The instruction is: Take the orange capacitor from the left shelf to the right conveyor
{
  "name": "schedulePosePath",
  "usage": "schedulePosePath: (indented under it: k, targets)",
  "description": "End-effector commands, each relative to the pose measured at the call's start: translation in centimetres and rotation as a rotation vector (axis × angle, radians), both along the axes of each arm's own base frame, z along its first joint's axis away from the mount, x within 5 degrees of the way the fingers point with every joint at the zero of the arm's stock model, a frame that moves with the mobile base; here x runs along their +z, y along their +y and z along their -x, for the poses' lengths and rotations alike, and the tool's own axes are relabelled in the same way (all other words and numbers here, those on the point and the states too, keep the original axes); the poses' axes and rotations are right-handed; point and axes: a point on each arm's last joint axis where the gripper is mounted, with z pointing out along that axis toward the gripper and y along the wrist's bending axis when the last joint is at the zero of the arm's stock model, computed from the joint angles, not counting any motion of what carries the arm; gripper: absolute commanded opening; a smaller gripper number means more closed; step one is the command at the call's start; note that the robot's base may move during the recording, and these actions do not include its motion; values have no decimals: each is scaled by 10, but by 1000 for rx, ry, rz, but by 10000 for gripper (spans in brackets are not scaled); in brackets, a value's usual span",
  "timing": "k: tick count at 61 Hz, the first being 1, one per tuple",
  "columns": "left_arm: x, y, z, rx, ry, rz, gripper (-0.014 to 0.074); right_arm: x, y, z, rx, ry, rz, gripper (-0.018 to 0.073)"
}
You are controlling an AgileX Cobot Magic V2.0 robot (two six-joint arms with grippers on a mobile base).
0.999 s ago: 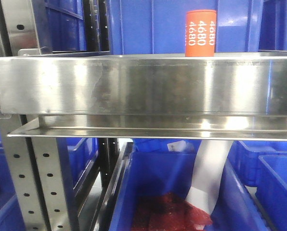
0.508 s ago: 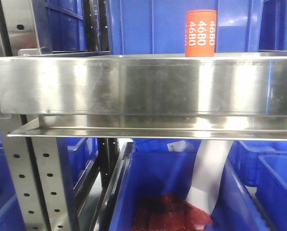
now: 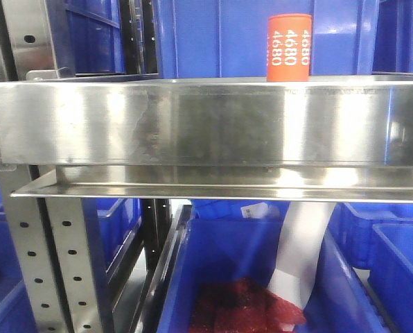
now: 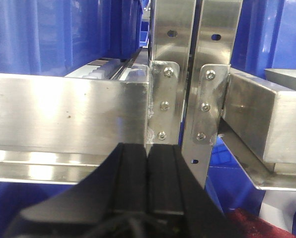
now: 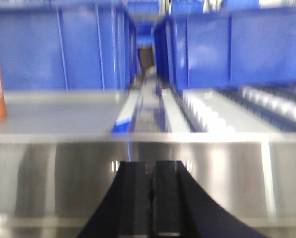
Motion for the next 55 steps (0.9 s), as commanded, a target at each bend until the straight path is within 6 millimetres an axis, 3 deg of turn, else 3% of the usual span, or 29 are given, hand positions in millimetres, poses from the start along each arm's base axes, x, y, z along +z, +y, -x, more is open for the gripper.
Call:
schedulePosePath:
  k: [1, 13, 19, 24, 28, 37, 41, 55]
  targets:
    - [10, 1, 2, 8, -104, 15, -127, 35, 0, 8, -16, -190, 21, 56]
    - [10, 1, 2, 8, -104, 15, -127, 98, 2, 11, 9, -145, 19, 58]
    - [10, 1, 1, 8, -103, 15, -127, 121, 2, 0, 37, -102, 15, 65]
    - [10, 1, 1, 8, -103, 15, -127, 138, 4, -12, 74, -80, 12, 126]
    - [10, 1, 1, 8, -103, 15, -127, 145, 8, -26, 120, -39, 8, 232]
    - [10, 1, 1, 8, -103, 15, -127, 144, 24, -64, 241, 93, 10, 533]
    - [10, 1, 1, 8, -103, 15, -127, 139, 34, -79, 300, 150, 16, 620]
    - [10, 1, 1, 8, -103, 15, -127, 119, 75, -122, 452, 170, 32, 620]
